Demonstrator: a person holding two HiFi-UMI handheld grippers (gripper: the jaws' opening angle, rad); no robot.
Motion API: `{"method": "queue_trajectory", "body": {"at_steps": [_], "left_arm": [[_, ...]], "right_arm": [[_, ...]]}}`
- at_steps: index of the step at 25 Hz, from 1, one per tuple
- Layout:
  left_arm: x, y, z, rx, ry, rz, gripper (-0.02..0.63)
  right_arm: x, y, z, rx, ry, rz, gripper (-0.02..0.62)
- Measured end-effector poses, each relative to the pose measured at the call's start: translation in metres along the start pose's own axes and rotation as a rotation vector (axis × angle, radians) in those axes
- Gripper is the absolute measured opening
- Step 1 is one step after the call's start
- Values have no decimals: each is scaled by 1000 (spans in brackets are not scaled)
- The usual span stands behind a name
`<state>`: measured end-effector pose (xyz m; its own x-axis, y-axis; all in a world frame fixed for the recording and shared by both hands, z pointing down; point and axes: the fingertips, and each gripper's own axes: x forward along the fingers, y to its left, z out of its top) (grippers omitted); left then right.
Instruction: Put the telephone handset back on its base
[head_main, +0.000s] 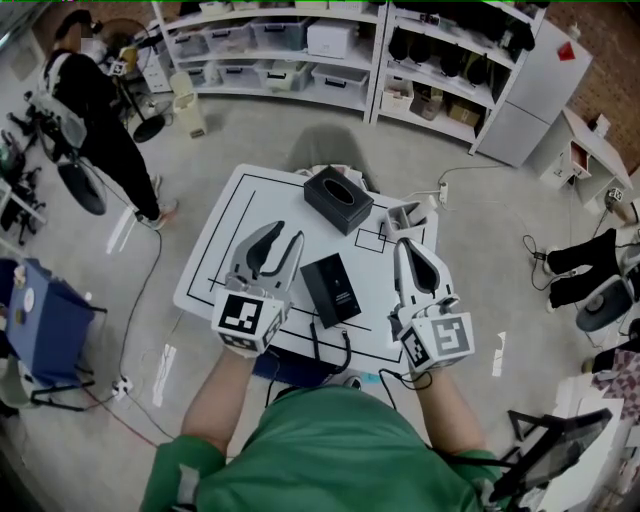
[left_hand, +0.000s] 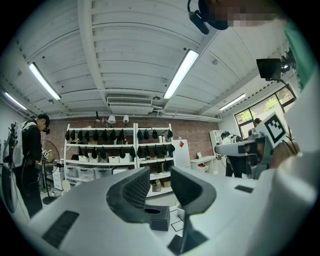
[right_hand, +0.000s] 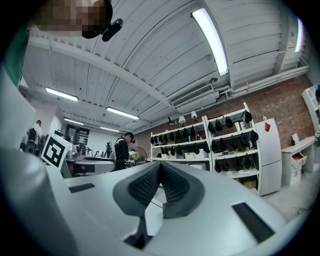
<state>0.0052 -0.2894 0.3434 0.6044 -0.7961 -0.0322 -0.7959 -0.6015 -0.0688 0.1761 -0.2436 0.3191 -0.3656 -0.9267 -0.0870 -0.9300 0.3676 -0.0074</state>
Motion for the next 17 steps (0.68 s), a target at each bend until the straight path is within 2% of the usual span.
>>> {"method": "queue_trajectory", "body": {"at_steps": [11,17], "left_arm": [[3,-3,-6,-6,16,-2,141],[9,-2,-1,10,-10,3,141]], "right_arm": [[-1,-2,-3,2,3,3,21],[3,-7,2,-12,-15,9,21]]}}
